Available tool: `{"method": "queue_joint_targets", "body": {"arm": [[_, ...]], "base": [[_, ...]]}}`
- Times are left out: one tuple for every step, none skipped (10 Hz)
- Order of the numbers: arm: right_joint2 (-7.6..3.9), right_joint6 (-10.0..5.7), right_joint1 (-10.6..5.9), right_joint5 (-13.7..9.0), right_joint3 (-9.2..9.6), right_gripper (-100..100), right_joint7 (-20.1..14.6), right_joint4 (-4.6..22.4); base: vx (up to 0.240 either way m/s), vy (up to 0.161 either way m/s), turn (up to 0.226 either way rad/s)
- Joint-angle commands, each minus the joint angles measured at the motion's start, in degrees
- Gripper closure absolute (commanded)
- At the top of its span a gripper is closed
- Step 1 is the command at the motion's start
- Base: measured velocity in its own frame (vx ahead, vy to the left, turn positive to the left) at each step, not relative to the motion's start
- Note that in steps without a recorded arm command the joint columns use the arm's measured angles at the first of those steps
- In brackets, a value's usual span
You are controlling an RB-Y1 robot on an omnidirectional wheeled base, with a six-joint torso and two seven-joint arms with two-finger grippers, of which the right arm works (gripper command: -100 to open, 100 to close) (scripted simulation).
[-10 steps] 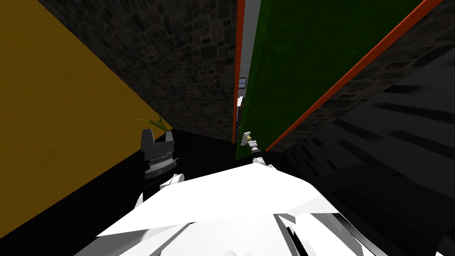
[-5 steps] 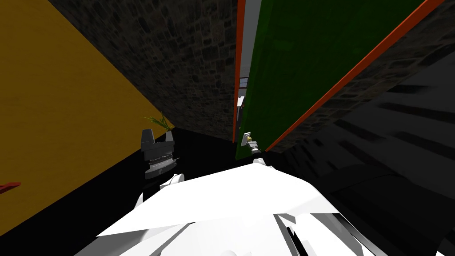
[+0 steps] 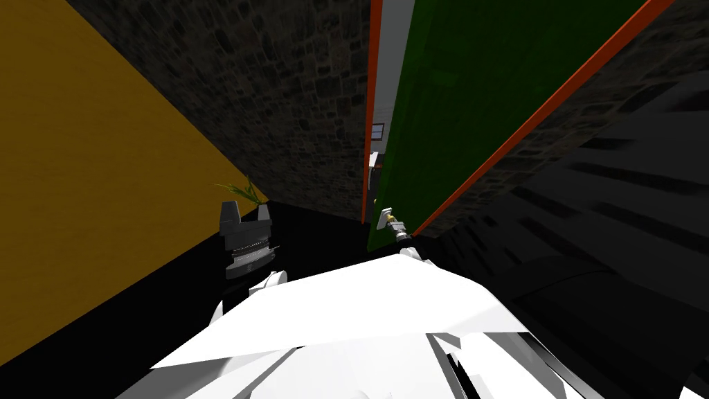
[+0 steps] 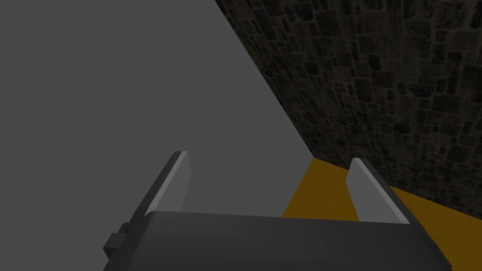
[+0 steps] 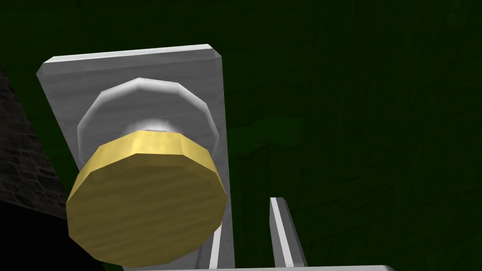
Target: Pull the door open
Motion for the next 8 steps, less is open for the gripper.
{"method": "queue_joint_targets", "body": {"arm": [[0.31,0.25,-0.24,0.0,0.13,-100,0.4,-1.8],[-0.15,0.78,0.05,-0.5,-0.10,-100,0.3,-2.3],[-0.60,1.29,0.33,-0.9,-0.33,-100,0.1,-2.9],[-1.02,1.77,0.60,-1.3,-0.54,-100,0.0,-3.3],[-1.41,2.21,0.84,-1.7,-0.74,-100,-0.1,-3.8],[-2.00,2.89,1.21,-2.3,-1.03,-100,-0.3,-4.4],[-2.00,2.89,1.21,-2.3,-1.03,-100,-0.3,-4.4],[-2.27,3.20,1.38,-2.6,-1.17,-100,-0.3,-4.7]], "base": [[0.010,0.005,0.017],[0.012,0.006,-0.011],[0.026,0.018,-0.034],[0.027,0.028,-0.035],[0.029,0.029,-0.033],[0.035,0.037,-0.037],[0.024,0.023,-0.018],[0.021,0.008,0.000]]}}
